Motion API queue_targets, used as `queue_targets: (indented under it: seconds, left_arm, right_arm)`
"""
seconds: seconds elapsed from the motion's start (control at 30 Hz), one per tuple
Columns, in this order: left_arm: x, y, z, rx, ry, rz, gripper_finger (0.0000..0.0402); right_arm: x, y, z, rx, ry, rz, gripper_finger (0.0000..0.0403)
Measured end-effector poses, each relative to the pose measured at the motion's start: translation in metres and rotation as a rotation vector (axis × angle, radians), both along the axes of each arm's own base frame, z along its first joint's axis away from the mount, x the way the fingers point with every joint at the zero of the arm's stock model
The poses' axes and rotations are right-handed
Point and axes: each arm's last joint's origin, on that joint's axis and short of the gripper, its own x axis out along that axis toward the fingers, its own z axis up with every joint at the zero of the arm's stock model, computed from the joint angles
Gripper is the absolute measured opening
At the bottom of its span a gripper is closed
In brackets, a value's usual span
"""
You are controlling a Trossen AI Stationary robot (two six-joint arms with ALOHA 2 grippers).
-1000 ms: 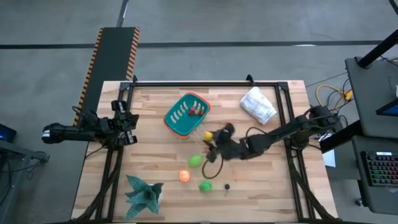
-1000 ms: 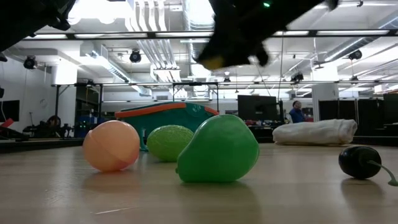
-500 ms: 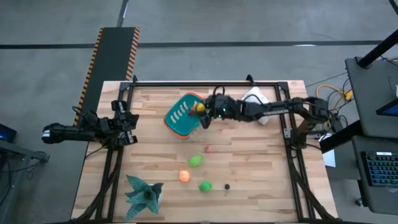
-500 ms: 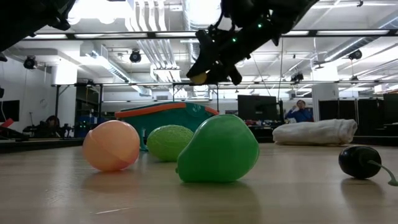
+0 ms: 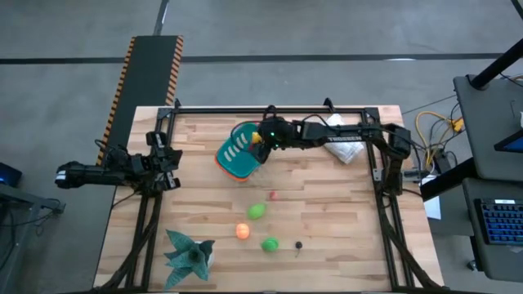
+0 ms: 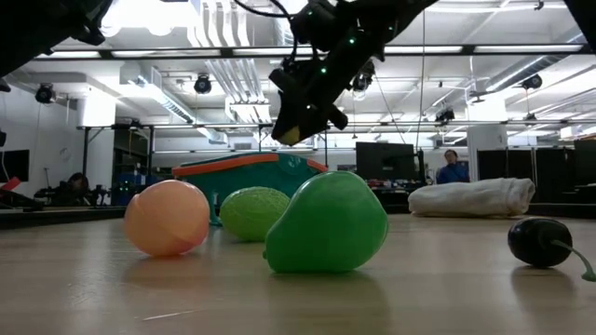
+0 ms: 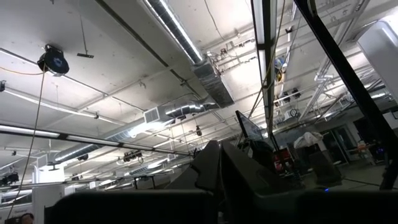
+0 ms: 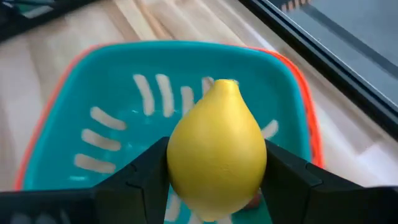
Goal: Pick and placing Produce into tupperware
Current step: Put the yellow lemon into the blue bin, then put the pink peach into the blue bin
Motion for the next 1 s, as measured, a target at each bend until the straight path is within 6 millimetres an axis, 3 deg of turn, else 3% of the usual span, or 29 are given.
queue_targets:
  seconds: [0.2,0.47,0.63,0.83,1.0]
  left_arm:
    - [0.000,0.000,0.000,0.000,0.004,0.000,0.0000]
    - [0.000,0.000,0.000,0.000,0.000,0.000,0.0000]
    - [0.000,0.000,0.000,0.000,0.001,0.000,0.0000]
    - [0.000,0.000,0.000,0.000,0.000,0.000,0.0000]
    - [0.000,0.000,0.000,0.000,-0.002,0.000,0.0000]
  right_arm:
    - [0.002,-0.007,-0.006,0.034,0.089,-0.026,0.0192]
    - [0.004,-0.008,-0.011,0.037,0.094,-0.017,0.0312]
    - [-0.008,-0.004,0.005,0.031,0.118,0.004,0.0346]
    - [-0.037,0.033,0.040,0.078,0.178,0.166,0.0338]
    - [-0.049,0.078,0.037,0.072,0.218,0.307,0.0326]
